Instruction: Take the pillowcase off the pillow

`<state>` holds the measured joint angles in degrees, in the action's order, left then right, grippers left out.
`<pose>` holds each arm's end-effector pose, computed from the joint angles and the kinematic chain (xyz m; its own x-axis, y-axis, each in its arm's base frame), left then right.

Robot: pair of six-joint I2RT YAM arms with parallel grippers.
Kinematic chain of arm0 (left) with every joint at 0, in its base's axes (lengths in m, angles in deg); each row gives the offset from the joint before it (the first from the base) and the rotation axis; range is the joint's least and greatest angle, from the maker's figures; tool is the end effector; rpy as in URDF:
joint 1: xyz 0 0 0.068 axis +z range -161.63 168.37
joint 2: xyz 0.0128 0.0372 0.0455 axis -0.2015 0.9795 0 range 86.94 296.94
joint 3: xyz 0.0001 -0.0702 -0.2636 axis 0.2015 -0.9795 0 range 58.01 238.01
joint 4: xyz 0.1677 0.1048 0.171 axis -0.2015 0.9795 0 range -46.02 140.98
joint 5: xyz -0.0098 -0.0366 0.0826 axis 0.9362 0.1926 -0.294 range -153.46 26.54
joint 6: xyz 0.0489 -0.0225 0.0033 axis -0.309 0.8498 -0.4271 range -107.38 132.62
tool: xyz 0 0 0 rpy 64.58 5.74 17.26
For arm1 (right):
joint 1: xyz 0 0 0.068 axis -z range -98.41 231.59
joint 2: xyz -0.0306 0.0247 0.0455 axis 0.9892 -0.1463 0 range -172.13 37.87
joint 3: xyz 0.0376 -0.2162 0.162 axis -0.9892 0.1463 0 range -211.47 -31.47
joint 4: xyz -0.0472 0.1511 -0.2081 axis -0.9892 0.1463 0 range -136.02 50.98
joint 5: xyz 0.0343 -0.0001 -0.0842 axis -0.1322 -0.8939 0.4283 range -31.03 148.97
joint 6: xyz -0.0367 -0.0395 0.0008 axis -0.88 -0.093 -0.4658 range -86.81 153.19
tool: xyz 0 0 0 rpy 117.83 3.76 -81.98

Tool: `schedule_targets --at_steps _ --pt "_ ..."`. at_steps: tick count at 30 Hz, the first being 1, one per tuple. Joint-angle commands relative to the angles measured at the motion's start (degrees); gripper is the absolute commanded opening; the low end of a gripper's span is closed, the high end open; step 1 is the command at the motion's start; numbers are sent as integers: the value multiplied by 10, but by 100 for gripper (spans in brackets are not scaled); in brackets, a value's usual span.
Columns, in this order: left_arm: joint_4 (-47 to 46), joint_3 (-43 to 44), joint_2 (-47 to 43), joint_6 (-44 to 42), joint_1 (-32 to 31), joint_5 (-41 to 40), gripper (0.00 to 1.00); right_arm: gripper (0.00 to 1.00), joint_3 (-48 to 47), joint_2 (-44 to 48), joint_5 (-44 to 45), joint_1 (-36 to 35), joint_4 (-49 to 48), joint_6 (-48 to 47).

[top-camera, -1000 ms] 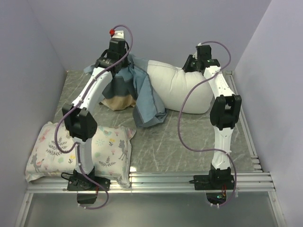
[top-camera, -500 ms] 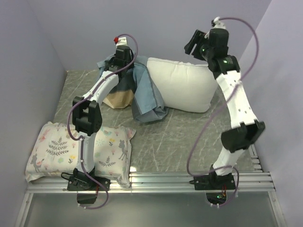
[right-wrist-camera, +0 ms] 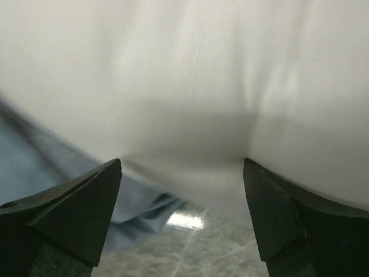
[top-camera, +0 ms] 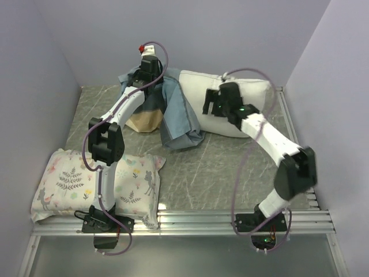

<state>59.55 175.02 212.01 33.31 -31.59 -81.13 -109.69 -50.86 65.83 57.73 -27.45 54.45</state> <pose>0.4939 -0.1679 0.3114 -0.3752 -0.2218 -0.9000 -0.0733 0.9750 -0.2097 0.3323 0.1423 0.3385 -0.5253 0.1612 -0.8355 -0.1242 0.9569 0.2626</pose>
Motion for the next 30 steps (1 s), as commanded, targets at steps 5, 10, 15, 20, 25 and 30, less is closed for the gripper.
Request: schedule_targets --at_steps 5,10,15,20,25,30 --pt "174 -39 21 -9 -28 60 23 93 -90 -198 43 -11 27 12" --pt "186 -17 -26 -27 -27 52 45 34 -151 -251 5 18 48 28" --pt "177 10 -95 -21 -11 61 81 11 -161 -254 -61 41 51 26" --pt "130 -54 -206 2 -9 61 89 1 -170 -253 -123 64 56 33" --pt "76 -146 -322 17 -10 34 91 0 -198 -255 -157 71 79 34" --pt "17 -270 -407 33 -10 50 92 0 -208 -245 -149 72 86 34"
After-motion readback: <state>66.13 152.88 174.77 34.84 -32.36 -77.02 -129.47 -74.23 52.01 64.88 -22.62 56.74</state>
